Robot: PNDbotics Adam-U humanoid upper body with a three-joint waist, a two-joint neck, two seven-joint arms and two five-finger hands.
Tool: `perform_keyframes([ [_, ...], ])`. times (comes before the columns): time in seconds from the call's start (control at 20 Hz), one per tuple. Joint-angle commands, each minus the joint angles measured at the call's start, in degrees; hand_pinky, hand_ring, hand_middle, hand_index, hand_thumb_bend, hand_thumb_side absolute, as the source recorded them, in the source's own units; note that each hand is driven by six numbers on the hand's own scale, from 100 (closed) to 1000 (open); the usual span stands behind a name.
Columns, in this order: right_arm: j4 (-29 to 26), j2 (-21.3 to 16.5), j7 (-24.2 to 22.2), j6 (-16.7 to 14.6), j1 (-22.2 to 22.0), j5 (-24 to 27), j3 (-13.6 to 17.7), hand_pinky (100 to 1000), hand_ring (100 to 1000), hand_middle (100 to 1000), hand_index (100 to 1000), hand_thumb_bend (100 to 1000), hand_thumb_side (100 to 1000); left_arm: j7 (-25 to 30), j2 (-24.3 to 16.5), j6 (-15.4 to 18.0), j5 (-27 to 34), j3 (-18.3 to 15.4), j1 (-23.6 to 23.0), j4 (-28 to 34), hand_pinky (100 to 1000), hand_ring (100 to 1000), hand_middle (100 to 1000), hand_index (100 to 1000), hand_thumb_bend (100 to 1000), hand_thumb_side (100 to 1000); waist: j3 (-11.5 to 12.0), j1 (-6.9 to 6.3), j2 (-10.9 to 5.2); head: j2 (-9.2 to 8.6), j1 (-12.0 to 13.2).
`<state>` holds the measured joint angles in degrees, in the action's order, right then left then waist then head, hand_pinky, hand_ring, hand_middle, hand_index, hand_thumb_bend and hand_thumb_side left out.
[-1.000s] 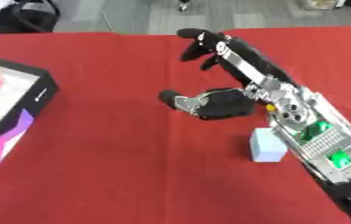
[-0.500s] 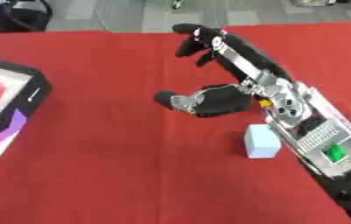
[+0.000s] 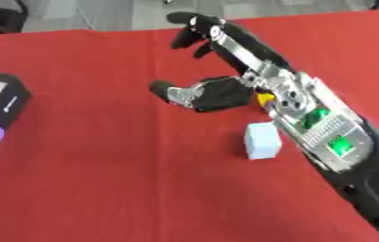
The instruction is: Pick up the objects with one hand, pass them to the other hand, and then place them into the box on the other side of the table.
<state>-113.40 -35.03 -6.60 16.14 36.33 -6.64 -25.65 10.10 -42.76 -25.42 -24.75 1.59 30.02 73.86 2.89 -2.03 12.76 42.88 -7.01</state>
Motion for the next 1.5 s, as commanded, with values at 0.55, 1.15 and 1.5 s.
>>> perform_keyframes([
  [0.55, -1.19, -7.57, -4.45, -3.83, -1.56, 1.52, 1.34, 777, 840, 712, 903, 384, 414, -9.67, 0.48, 3.66, 8.82, -5.38, -1.95, 9.44, 806, 786, 775, 768, 178, 745, -1.79, 0.95, -2.17, 0.84, -3.14],
  [1.15, -1.19, -12.93, -14.2, -9.98, -7.27, -1.64, 2.8, 808, 844, 727, 854, 425, 307, -17.69, 1.73, 10.19, 18.88, -4.1, -4.6, 13.97, 806, 791, 782, 763, 167, 755, -2.91, 1.02, -1.68, 0.26, -1.69],
  [1.5, -1.19, -15.95, -19.8, -14.74, -10.44, -4.63, 4.36, 829, 855, 753, 881, 433, 323, -19.64, 1.15, 11.71, 24.26, -4.14, -5.99, 15.01, 807, 792, 782, 759, 162, 755, -2.94, 0.8, -1.37, 0.32, -1.3],
])
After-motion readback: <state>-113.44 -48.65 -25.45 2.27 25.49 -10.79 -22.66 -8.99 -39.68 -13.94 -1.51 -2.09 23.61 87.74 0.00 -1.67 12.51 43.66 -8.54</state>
